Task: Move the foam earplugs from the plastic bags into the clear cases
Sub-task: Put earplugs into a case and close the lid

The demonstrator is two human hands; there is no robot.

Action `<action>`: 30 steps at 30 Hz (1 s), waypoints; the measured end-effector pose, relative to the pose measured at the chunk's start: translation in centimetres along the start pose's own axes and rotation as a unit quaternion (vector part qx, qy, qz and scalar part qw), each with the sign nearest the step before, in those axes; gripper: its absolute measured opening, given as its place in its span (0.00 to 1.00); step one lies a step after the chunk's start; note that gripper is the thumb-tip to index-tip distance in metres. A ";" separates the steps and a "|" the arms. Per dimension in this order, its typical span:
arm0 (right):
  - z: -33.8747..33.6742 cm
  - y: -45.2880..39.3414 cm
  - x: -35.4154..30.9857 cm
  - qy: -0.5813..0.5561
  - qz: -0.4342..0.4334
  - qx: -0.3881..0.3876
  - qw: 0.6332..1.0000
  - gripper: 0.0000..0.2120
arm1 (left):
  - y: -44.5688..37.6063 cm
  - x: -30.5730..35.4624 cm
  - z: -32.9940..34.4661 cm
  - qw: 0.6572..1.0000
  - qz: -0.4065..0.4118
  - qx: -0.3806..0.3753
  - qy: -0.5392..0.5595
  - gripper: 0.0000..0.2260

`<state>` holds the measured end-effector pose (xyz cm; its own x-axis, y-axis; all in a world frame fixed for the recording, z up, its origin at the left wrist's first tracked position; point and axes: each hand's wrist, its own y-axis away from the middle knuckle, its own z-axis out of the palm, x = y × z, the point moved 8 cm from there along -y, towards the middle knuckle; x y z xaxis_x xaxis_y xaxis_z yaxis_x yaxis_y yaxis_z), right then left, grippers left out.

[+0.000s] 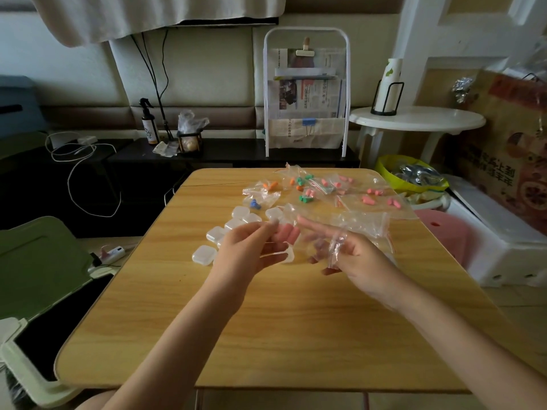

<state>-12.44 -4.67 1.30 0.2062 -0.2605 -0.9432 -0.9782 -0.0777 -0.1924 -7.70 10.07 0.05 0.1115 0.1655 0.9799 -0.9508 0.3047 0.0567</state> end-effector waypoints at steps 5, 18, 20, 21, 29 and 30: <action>0.5 0.1 0.5 0.014 0.015 -0.010 1.000 0.26 | 0.2 -0.1 0.4 1.000 0.018 -0.011 -0.021 0.08; -0.5 0.1 0.2 0.056 -0.043 0.092 0.993 0.05 | 0.0 -2.0 1.2 0.994 -0.044 -0.011 0.104 0.04; -0.7 0.0 0.4 0.079 -0.033 0.099 0.991 0.06 | 0.0 -2.2 1.4 0.988 -0.060 -0.015 0.139 0.04; -0.6 0.0 0.5 0.082 -0.029 0.095 0.992 0.06 | -0.1 -2.3 1.4 0.986 -0.065 -0.015 0.150 0.04; 0.0 0.1 0.8 0.039 -0.020 0.076 0.996 0.03 | 0.0 -1.7 1.7 0.995 -0.032 -0.031 0.088 0.02; -0.2 0.1 1.0 0.031 -0.015 0.090 0.995 0.02 | 0.1 -1.8 1.9 0.996 -0.034 -0.035 0.078 0.03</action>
<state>-12.33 -5.17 0.39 0.2309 -0.3198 -0.9189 -0.9589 0.0854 -0.2707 -8.50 8.04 -1.35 0.2232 0.2854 0.9321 -0.9178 0.3837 0.1023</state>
